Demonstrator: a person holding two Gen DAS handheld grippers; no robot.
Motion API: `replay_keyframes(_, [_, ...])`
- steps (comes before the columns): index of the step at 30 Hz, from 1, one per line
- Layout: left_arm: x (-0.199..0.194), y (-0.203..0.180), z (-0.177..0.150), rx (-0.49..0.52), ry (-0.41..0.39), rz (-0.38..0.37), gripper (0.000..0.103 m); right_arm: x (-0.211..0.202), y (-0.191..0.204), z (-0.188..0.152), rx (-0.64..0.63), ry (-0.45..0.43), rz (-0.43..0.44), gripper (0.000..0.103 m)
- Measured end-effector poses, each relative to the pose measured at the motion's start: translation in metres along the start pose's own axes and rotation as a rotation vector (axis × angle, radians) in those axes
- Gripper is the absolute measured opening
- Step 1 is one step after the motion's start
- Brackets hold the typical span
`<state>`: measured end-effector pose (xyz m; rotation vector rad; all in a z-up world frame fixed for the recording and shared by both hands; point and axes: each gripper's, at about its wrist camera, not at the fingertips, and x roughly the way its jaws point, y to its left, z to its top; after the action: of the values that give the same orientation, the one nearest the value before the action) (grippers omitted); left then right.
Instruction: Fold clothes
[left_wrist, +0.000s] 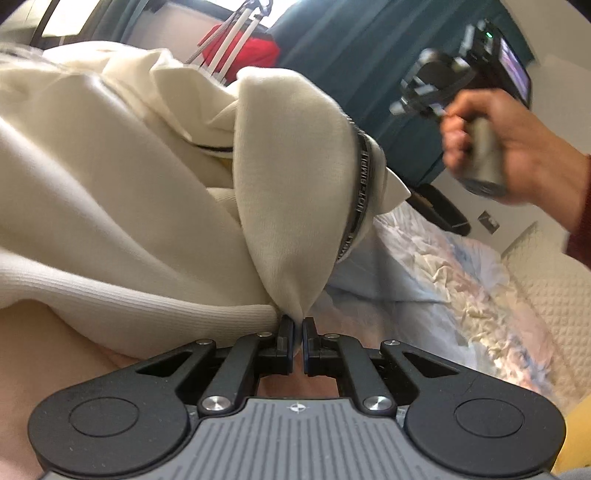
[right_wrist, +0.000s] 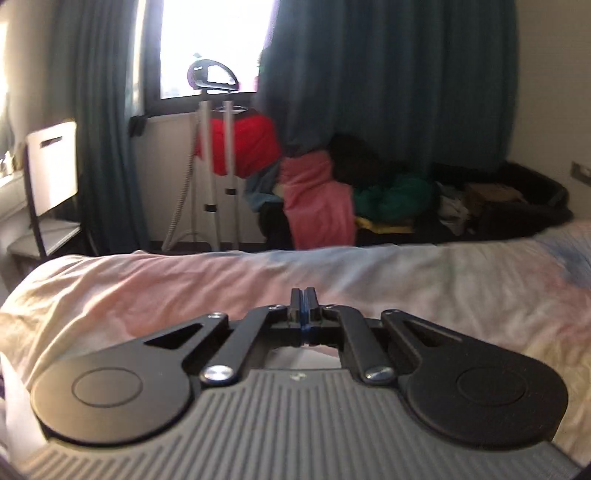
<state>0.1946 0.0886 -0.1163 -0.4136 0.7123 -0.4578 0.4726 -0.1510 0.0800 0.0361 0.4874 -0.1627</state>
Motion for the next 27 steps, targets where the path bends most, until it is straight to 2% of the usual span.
replay_keyframes(2, [-0.003,-0.005,-0.002,0.008,0.000,0.021,0.005,-0.009,-0.022,-0.002,0.027,0.044,-0.003,0.003])
replay_keyframes(5, [-0.014,-0.006,-0.005,-0.007,-0.007,0.038,0.005,-0.016,-0.034,-0.007,0.032,0.099,0.031,0.003])
replay_keyframes(7, [-0.021,-0.005,-0.005,-0.034,-0.013,0.032,0.005,-0.018,-0.028,-0.008,0.038,0.133,0.077,0.006])
replay_keyframes(9, [-0.025,-0.005,-0.004,-0.043,-0.019,0.031,0.005,-0.019,-0.013,-0.011,0.060,0.191,0.172,0.007])
replay_keyframes(11, [-0.027,-0.004,-0.002,-0.049,-0.023,0.029,0.005,-0.015,0.009,-0.012,0.052,0.232,0.230,0.013])
replay_keyframes(12, [-0.024,-0.004,-0.002,-0.055,-0.020,0.026,0.005,-0.013,0.021,-0.012,0.032,0.237,0.239,0.033])
replay_keyframes(13, [-0.021,-0.004,-0.002,-0.061,-0.018,0.023,0.005,-0.010,0.036,-0.012,0.008,0.236,0.244,0.058])
replay_keyframes(15, [-0.017,-0.001,-0.003,-0.074,-0.011,0.019,0.005,-0.005,0.063,-0.013,-0.037,0.236,0.251,0.075])
replay_keyframes(20, [-0.002,0.010,-0.004,-0.066,-0.007,-0.011,0.005,0.024,0.122,-0.022,-0.144,0.285,0.228,0.075])
replay_keyframes(23, [0.002,0.018,-0.002,-0.091,0.000,-0.029,0.005,0.041,0.142,-0.034,-0.189,0.309,0.158,0.072])
replay_keyframes(24, [0.002,0.020,-0.002,-0.100,-0.001,-0.037,0.005,0.045,0.145,-0.038,-0.204,0.317,0.135,0.052])
replay_keyframes(25, [0.003,0.022,-0.001,-0.108,-0.002,-0.045,0.005,0.048,0.147,-0.041,-0.219,0.324,0.111,0.018])
replay_keyframes(26, [0.002,0.023,-0.001,-0.107,-0.004,-0.049,0.005,0.047,0.143,-0.040,-0.203,0.310,0.092,0.008])
replay_keyframes(27, [0.002,0.025,-0.001,-0.110,-0.004,-0.052,0.005,0.045,0.137,-0.039,-0.183,0.294,0.073,0.008])
